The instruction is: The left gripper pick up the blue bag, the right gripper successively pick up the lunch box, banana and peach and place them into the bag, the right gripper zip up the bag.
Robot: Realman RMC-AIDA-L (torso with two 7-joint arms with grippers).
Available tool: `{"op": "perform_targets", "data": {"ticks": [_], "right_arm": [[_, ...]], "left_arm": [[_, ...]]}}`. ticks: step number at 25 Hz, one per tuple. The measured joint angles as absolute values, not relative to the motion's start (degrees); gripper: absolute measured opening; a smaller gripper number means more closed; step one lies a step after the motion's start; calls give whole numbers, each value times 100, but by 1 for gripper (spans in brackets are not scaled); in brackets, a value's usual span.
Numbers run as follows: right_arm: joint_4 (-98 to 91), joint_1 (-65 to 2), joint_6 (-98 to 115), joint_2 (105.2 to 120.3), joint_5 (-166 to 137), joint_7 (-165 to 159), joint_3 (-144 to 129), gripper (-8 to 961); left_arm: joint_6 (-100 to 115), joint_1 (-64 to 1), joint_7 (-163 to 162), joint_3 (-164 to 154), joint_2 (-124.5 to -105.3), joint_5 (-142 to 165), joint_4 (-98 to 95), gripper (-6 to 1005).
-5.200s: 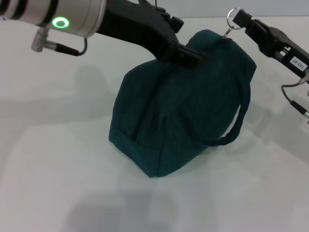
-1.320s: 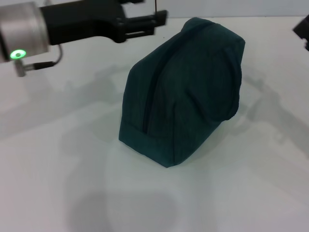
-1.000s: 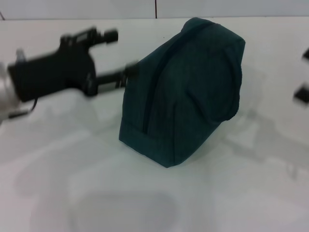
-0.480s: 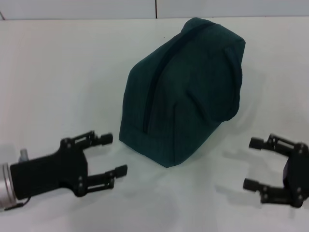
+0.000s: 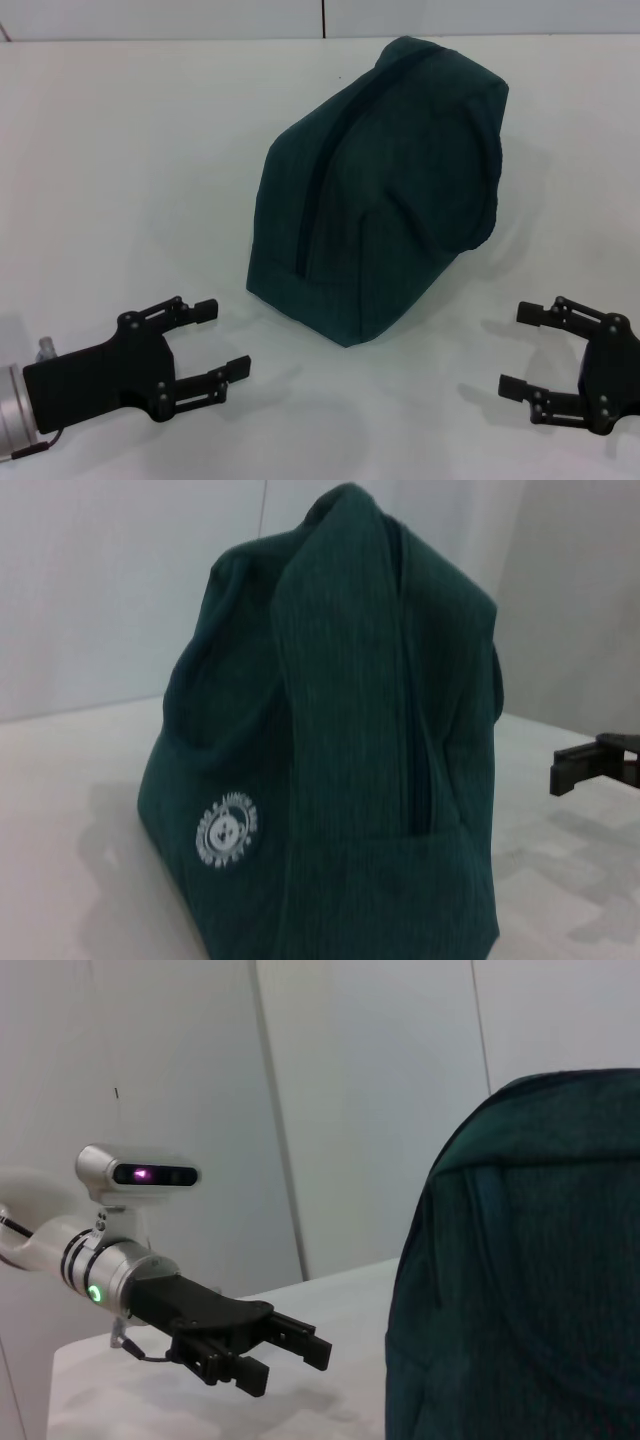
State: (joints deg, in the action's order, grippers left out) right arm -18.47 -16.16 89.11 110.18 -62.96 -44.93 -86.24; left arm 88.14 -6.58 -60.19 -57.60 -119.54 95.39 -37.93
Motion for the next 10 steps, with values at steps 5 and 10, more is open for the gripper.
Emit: {"op": "perform_targets", "data": {"ticks": [5, 10], "right_arm": [[-1845, -1610, 8910, 11038, -6292, -4489, -8561, 857], [-1845, -1605, 8914, 11068, -6293, -4483, -8561, 857]], "left_arm": [[8877, -666, -6001, -5757, -11955, 9438, -3821, 807], [8969, -668, -5990, -5721, -11945, 9416, -3826, 807]]}}
